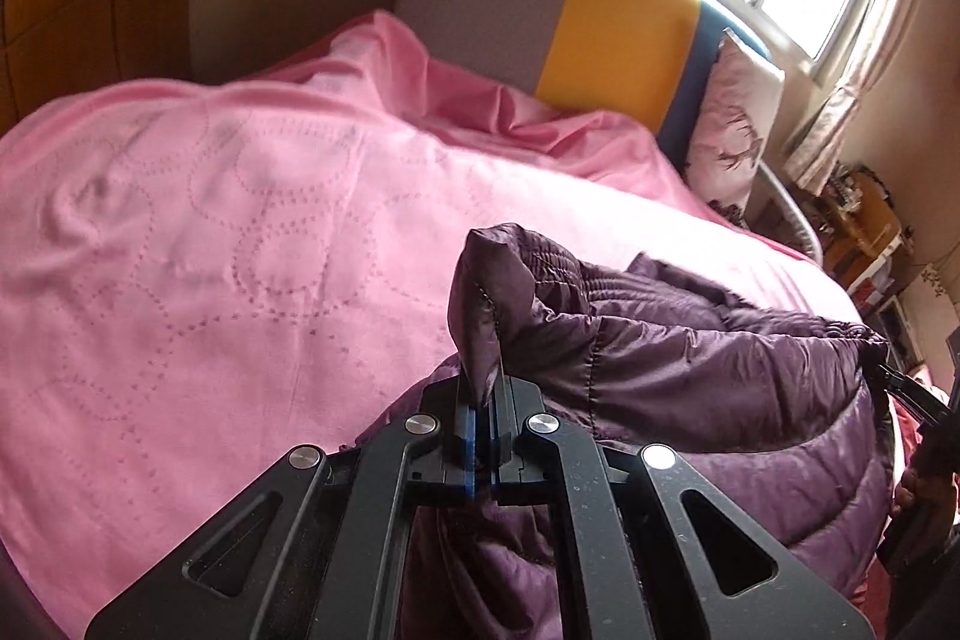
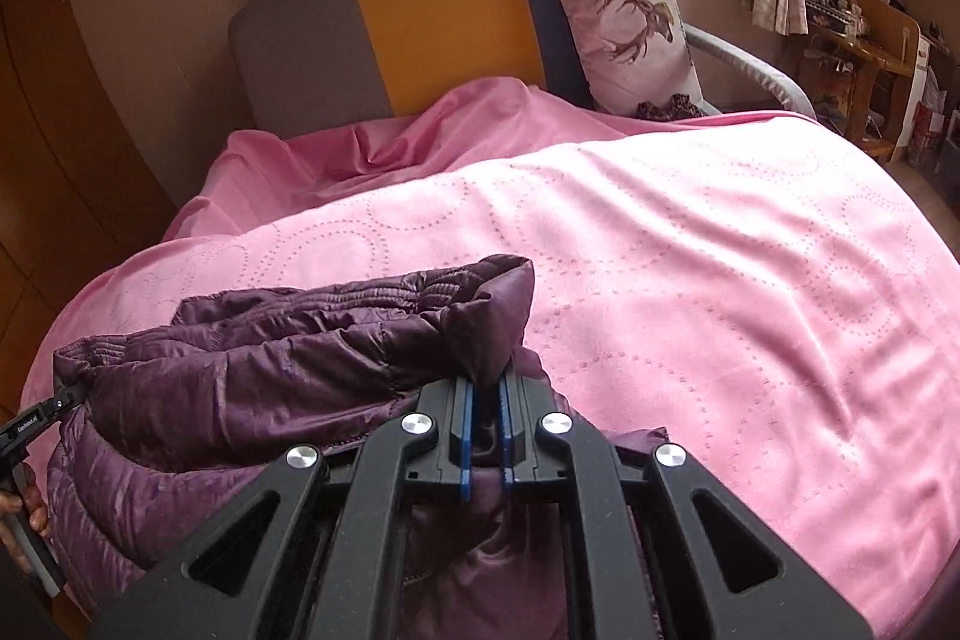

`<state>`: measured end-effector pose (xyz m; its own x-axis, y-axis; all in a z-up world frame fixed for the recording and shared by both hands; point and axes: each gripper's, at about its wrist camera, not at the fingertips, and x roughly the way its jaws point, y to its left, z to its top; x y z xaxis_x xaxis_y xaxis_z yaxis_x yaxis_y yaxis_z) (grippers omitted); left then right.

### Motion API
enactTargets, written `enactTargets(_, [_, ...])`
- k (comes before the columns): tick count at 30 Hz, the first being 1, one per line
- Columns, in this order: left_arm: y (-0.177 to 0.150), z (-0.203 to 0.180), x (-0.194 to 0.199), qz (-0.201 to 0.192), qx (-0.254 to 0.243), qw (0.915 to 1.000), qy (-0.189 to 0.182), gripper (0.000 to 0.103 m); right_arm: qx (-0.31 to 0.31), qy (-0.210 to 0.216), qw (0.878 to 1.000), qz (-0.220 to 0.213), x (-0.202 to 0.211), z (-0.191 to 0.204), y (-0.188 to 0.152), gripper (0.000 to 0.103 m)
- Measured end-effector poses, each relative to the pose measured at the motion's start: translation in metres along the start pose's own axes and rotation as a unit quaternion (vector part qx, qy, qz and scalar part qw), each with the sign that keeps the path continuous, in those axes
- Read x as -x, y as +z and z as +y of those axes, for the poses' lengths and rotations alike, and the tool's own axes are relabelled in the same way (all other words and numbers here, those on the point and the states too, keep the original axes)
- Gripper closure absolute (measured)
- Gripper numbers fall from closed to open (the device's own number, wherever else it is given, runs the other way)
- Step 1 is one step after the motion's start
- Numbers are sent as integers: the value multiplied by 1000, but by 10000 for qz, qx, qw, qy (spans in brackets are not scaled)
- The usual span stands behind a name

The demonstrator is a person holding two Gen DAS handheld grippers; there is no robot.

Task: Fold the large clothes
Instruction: 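Grasp the folded jacket edge with both tools and lift it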

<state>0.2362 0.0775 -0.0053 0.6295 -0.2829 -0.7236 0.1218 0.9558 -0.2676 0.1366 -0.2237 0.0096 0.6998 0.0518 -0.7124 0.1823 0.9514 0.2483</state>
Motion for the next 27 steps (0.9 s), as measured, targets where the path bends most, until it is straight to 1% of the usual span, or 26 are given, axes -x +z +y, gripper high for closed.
enactTargets(3, [-7, 6, -29, 265, 49, 9995, 137, 101, 75, -182, 9997, 166, -21, 2, -9, 96])
enactTargets(6, [-13, 10, -43, 359, 115, 9992, 129, 101, 190, -326, 9989, 261, -39, 2, -14, 95])
enactTargets(9, [-17, 9, -50, 388, 79, 9991, 137, 101, 185, -357, 9987, 327, -55, -4, -21, 94])
enactTargets(14, [-27, 6, -55, 270, 35, 9995, 157, 101, -118, -143, 9993, 336, -71, -21, -30, 95])
enactTargets(20, [-31, 6, -58, 192, 83, 9995, 244, 101, -60, -200, 9990, 384, -72, -20, -27, 94])
enactTargets(22, [-28, 5, -55, 271, 76, 9992, 297, 99, -39, -224, 9988, 426, -69, -19, -23, 89])
enactTargets(23, [-26, 5, -54, 288, 93, 9990, 320, 97, -16, -256, 9987, 437, -67, -19, -21, 84])
enactTargets(24, [-22, 5, -49, 298, 130, 9986, 409, 92, 7, -306, 9986, 432, -63, -18, -19, 82])
enactTargets(26, [-20, 7, -38, 243, 244, 9980, 521, 82, 29, -328, 9988, 370, -54, -17, -16, 69])
enactTargets(27, [-19, 8, -32, 201, 293, 9975, 604, 70, 22, -293, 9992, 287, -46, -16, -14, 64])
